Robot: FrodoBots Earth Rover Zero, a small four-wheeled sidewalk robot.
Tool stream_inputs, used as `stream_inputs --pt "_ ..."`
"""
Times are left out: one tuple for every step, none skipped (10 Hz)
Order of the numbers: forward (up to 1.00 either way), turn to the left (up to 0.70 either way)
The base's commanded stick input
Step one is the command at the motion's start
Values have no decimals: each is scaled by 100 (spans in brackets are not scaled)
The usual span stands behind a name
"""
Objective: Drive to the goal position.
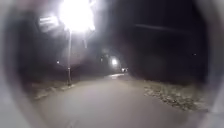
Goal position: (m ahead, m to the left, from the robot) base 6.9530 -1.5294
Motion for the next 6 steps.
stream_inputs --pt "100 0" --pt "100 0" --pt "100 0" --pt "100 3" --pt "100 34" --pt "100 26"
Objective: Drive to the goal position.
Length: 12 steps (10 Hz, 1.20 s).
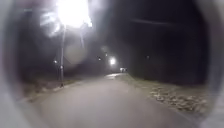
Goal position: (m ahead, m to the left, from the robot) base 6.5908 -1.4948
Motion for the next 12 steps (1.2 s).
stream_inputs --pt "100 10" --pt "100 0" --pt "100 0" --pt "100 0" --pt "100 0" --pt "100 0" --pt "100 0" --pt "100 0" --pt "100 0" --pt "100 0" --pt "100 0" --pt "100 0"
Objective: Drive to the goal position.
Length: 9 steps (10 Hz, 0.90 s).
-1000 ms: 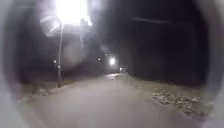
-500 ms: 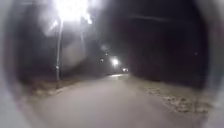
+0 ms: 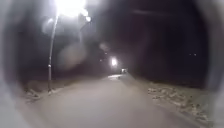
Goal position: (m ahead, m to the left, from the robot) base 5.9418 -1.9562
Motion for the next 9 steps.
stream_inputs --pt "100 0" --pt "100 0" --pt "100 0" --pt "100 0" --pt "100 7" --pt "100 40" --pt "100 40" --pt "100 36" --pt "100 0"
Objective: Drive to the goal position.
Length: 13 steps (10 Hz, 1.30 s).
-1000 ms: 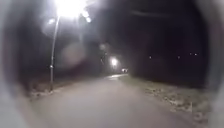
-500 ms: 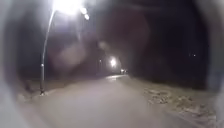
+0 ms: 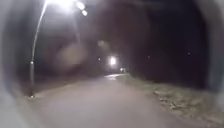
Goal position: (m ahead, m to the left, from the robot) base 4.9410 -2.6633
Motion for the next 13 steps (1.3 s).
stream_inputs --pt "100 0" --pt "100 0" --pt "100 0" --pt "100 0" --pt "100 0" --pt "100 0" --pt "100 0" --pt "100 0" --pt "100 0" --pt "100 0" --pt "100 0" --pt "100 0" --pt "100 0"
